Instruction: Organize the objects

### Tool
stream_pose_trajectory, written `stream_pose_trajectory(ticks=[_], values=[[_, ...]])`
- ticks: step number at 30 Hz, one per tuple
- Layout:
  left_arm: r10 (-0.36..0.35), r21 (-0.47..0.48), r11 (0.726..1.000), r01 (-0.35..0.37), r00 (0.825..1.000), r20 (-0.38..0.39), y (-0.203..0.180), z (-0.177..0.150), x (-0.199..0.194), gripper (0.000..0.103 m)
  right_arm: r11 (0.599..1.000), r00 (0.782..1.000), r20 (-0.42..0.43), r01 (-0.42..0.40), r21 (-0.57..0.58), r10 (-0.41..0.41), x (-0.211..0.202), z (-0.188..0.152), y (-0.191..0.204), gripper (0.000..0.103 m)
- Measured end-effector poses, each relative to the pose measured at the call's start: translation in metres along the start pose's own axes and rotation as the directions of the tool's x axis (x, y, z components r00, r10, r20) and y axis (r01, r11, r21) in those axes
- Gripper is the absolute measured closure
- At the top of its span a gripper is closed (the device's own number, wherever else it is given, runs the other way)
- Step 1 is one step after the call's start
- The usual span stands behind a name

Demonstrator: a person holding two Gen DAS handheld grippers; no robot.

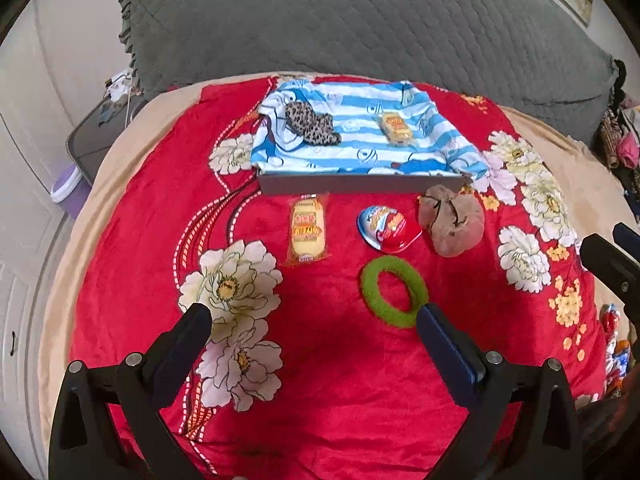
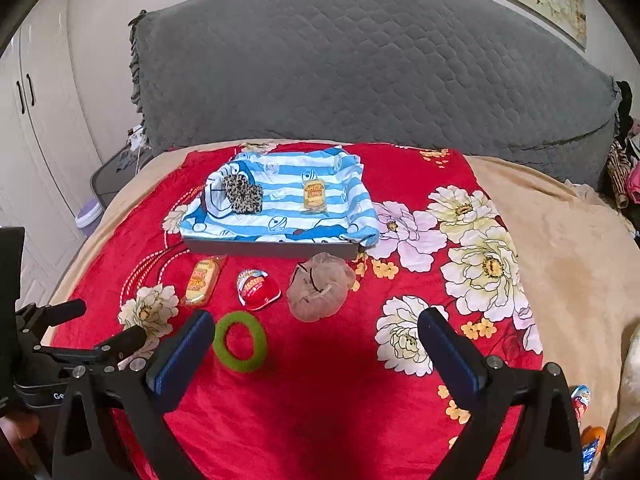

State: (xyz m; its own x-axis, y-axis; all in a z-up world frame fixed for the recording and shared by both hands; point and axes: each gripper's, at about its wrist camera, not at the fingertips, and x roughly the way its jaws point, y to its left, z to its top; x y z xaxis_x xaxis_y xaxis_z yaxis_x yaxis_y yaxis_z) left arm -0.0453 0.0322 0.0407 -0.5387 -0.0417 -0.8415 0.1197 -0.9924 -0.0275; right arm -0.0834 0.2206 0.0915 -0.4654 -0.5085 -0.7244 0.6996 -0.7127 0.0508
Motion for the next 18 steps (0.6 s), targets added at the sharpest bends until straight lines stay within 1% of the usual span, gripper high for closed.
stream_pose_trajectory(ticks=[4, 18], values=[[-0.001, 0.003, 1.000, 0.001, 1.000, -0.007, -0.003, -0.004, 0.007, 0.001, 1.000, 1.000, 0.000, 0.020, -0.022, -0.020, 0.005, -0.006, 0.002, 0.001], [-0.019, 0.030, 0.999, 0.020, 0.999, -0.032, -0.020, -0.016, 0.032, 0.001, 0.998, 0.999, -0.020, 0.036, -0.042, -0.037, 0.031, -0.014, 0.000, 0.001]])
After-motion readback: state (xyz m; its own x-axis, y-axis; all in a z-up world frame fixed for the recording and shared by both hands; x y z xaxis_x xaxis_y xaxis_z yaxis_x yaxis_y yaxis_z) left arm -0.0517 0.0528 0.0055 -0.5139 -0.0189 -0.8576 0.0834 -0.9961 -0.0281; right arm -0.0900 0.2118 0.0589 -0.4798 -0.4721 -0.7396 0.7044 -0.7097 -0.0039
